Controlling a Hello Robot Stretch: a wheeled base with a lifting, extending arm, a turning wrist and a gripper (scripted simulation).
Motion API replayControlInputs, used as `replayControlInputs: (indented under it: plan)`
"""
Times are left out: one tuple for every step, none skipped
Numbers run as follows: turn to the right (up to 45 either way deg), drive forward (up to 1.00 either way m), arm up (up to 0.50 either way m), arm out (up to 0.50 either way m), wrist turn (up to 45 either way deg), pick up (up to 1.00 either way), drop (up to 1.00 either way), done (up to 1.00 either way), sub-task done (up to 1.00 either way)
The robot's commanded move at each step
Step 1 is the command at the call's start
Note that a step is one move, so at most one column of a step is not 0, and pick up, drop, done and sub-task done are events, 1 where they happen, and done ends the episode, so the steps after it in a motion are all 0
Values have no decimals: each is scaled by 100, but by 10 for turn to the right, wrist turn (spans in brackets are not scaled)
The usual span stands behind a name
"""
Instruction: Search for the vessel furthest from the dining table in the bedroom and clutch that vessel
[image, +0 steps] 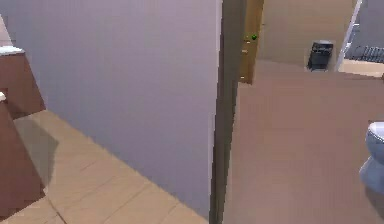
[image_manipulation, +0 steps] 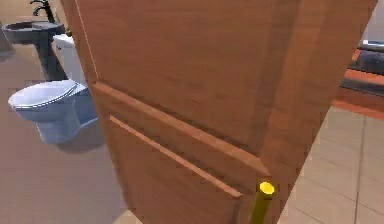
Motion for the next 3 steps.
replayControlInputs:
  plan:
    - [330,0,0,0,0,0,0,0,0]
    - [30,0,0,0,0,0,0,0,0]
    - [0,100,0,0,0,0,0,0,0]
